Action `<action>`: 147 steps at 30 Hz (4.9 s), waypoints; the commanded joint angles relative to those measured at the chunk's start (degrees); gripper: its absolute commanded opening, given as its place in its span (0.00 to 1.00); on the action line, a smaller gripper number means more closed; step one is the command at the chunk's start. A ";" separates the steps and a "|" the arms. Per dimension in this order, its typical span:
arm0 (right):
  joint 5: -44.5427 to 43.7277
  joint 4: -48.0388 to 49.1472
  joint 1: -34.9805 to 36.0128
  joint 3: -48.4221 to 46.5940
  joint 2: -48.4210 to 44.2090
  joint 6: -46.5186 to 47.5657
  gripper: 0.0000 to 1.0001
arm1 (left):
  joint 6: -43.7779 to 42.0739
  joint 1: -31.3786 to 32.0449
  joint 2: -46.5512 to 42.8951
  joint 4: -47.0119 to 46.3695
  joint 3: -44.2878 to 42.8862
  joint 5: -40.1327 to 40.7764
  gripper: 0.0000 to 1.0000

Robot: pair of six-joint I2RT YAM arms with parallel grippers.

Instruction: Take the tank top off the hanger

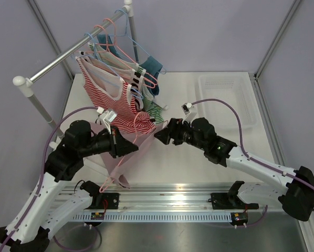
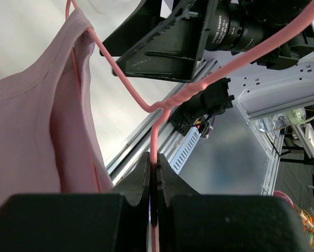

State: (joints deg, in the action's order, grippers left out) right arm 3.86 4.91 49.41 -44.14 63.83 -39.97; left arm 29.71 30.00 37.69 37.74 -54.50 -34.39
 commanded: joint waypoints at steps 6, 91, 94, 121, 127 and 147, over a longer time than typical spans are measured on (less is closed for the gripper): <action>-8.16 4.32 0.43 -4.29 4.37 3.75 0.54 | 2.98 1.47 0.01 -9.61 -0.34 -4.81 0.00; -3.41 -26.61 -5.37 -10.44 -0.47 13.96 0.99 | 5.07 17.11 -12.91 7.42 -7.98 65.04 0.00; -7.02 -26.44 -5.37 -10.53 -0.73 13.33 1.00 | 9.56 17.11 -9.85 13.49 -10.00 71.01 0.00; -9.04 -29.25 -5.37 -15.71 1.12 15.79 0.99 | 12.83 15.19 27.78 44.71 -55.53 94.86 0.00; -8.60 -29.87 -5.37 -16.33 0.24 16.50 1.00 | 4.13 2.36 29.81 34.61 -58.00 84.06 0.00; -5.96 -34.95 -5.37 -19.14 7.53 20.45 0.99 | 1.93 -13.39 25.33 19.57 -36.83 68.15 0.00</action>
State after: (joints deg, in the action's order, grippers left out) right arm -2.42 -27.18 43.83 -60.29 69.56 -21.76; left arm 31.33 17.28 65.17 58.06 -94.98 39.16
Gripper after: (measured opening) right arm 0.993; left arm 0.024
